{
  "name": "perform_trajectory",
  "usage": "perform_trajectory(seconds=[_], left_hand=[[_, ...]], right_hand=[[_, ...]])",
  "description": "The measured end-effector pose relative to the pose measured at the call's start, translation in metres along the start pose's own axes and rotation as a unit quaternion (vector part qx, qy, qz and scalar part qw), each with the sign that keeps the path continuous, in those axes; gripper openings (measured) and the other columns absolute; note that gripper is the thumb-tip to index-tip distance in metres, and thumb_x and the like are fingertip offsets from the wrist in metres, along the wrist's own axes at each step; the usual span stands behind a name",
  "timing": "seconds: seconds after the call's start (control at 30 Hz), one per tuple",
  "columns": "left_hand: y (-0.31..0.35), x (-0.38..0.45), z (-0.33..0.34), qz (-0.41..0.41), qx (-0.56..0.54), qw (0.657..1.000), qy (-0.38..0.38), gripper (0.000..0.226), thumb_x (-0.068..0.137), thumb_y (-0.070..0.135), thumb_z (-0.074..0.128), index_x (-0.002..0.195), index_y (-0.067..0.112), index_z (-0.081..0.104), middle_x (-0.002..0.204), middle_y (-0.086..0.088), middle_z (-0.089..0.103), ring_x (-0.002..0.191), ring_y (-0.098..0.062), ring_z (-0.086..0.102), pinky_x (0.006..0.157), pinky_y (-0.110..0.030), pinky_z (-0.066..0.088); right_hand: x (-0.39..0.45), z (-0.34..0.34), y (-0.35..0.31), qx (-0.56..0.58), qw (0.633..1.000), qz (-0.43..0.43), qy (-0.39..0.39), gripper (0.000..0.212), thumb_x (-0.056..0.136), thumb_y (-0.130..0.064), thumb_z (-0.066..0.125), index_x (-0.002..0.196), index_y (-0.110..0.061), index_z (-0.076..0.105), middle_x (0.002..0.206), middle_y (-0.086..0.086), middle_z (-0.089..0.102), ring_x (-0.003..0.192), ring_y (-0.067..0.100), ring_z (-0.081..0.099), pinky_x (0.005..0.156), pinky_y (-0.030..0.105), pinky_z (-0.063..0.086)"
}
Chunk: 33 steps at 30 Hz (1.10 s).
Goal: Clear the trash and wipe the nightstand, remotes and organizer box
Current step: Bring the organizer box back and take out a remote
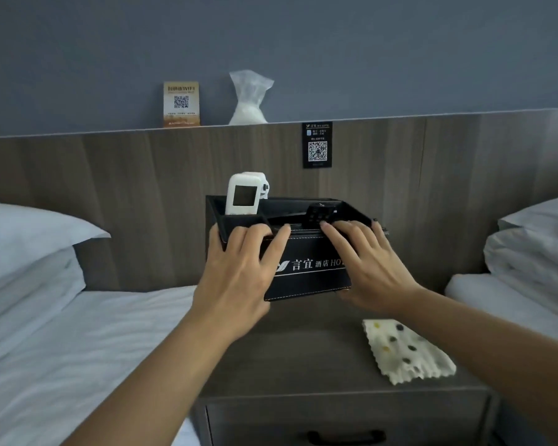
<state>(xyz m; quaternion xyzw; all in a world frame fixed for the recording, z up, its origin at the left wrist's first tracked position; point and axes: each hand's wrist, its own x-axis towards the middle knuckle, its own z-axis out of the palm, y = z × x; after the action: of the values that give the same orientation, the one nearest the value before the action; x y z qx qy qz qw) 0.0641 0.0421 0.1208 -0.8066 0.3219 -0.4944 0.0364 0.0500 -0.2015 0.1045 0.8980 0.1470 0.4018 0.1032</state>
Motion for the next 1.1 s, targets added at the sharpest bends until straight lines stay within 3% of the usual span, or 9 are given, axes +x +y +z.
perform_trajectory(seconds=[0.1, 0.3, 0.47, 0.57, 0.7, 0.77, 0.9, 1.0, 1.1], left_hand=[[0.018, -0.041, 0.006, -0.015, -0.032, 0.999, -0.002, 0.099, 0.057, 0.024, 0.086, 0.144, 0.008, 0.041, 0.118, -0.014, 0.048, 0.101, -0.032, 0.053, 0.099, -0.063, 0.036], [0.054, -0.114, 0.028, -0.072, -0.099, 0.992, -0.006, 0.104, 0.052, 0.033, 0.088, 0.142, 0.008, 0.042, 0.123, -0.014, 0.047, 0.113, -0.032, 0.052, 0.1, -0.065, 0.037], [0.068, -0.139, 0.046, -0.087, -0.143, 0.986, 0.0, 0.09, 0.062, 0.03, 0.084, 0.14, 0.01, 0.044, 0.128, -0.011, 0.051, 0.121, -0.029, 0.051, 0.097, -0.064, 0.041], [0.069, -0.134, 0.051, -0.09, -0.161, 0.983, -0.005, 0.099, 0.06, 0.03, 0.087, 0.144, 0.012, 0.038, 0.13, -0.009, 0.053, 0.126, -0.027, 0.048, 0.098, -0.063, 0.041], [0.068, -0.128, 0.056, -0.087, -0.164, 0.982, -0.021, 0.109, 0.062, 0.042, 0.086, 0.15, 0.021, 0.025, 0.138, -0.006, 0.046, 0.131, -0.027, 0.042, 0.102, -0.066, 0.035], [0.071, -0.129, 0.061, -0.097, -0.167, 0.981, -0.033, 0.109, 0.064, 0.04, 0.086, 0.151, 0.025, 0.022, 0.139, -0.004, 0.044, 0.132, -0.025, 0.04, 0.104, -0.066, 0.033], [0.079, -0.13, 0.078, -0.174, -0.232, 0.957, 0.027, 0.087, 0.076, 0.002, 0.077, 0.148, 0.018, 0.03, 0.134, -0.004, 0.045, 0.131, -0.025, 0.042, 0.101, -0.063, 0.04], [0.08, -0.128, 0.088, -0.238, -0.275, 0.93, 0.049, 0.079, 0.075, 0.002, 0.078, 0.142, 0.015, 0.038, 0.137, -0.009, 0.041, 0.13, -0.028, 0.04, 0.099, -0.057, 0.046], [0.081, -0.125, 0.095, -0.305, -0.297, 0.904, 0.044, 0.077, 0.074, 0.009, 0.08, 0.14, 0.018, 0.042, 0.143, -0.015, 0.039, 0.134, -0.028, 0.037, 0.103, -0.04, 0.043]], right_hand=[[-0.023, 0.011, -0.013, 0.003, 1.0, -0.018, -0.014, 0.102, 0.069, -0.046, 0.077, 0.149, -0.012, 0.023, 0.135, 0.014, 0.047, 0.125, 0.036, 0.047, 0.103, 0.064, 0.033], [-0.061, 0.037, -0.031, -0.013, 0.995, -0.078, -0.056, 0.105, 0.057, -0.017, 0.08, 0.147, -0.01, 0.027, 0.135, 0.017, 0.049, 0.127, 0.037, 0.045, 0.101, 0.065, 0.036], [-0.076, 0.061, -0.034, -0.005, 0.992, -0.089, -0.09, 0.104, 0.059, -0.021, 0.083, 0.147, -0.013, 0.028, 0.136, 0.013, 0.049, 0.127, 0.035, 0.047, 0.103, 0.062, 0.037], [-0.073, 0.065, -0.027, 0.026, 0.99, -0.087, -0.106, 0.113, 0.054, -0.022, 0.087, 0.148, -0.014, 0.025, 0.138, 0.011, 0.047, 0.13, 0.034, 0.045, 0.103, 0.062, 0.038], [-0.063, 0.067, -0.012, 0.069, 0.98, -0.098, -0.156, 0.115, 0.061, -0.03, 0.084, 0.151, -0.021, 0.013, 0.147, 0.006, 0.037, 0.14, 0.03, 0.033, 0.111, 0.06, 0.028], [-0.061, 0.066, -0.007, 0.109, 0.973, -0.097, -0.179, 0.103, 0.071, -0.044, 0.074, 0.151, -0.025, 0.012, 0.15, 0.002, 0.031, 0.143, 0.025, 0.027, 0.114, 0.059, 0.022], [-0.069, 0.079, -0.006, 0.185, 0.955, -0.07, -0.222, 0.082, 0.083, -0.058, 0.052, 0.152, -0.03, 0.017, 0.153, -0.003, 0.024, 0.146, 0.022, 0.018, 0.116, 0.059, 0.019], [-0.072, 0.098, -0.012, 0.239, 0.958, -0.008, -0.16, 0.071, 0.084, -0.051, 0.062, 0.146, -0.031, 0.033, 0.147, -0.004, 0.036, 0.141, 0.022, 0.029, 0.115, 0.059, 0.02], [-0.061, 0.113, -0.017, 0.254, 0.96, 0.05, -0.109, 0.056, 0.083, -0.037, 0.072, 0.134, -0.026, 0.052, 0.133, 0.0, 0.049, 0.129, 0.024, 0.044, 0.112, 0.06, 0.027]])
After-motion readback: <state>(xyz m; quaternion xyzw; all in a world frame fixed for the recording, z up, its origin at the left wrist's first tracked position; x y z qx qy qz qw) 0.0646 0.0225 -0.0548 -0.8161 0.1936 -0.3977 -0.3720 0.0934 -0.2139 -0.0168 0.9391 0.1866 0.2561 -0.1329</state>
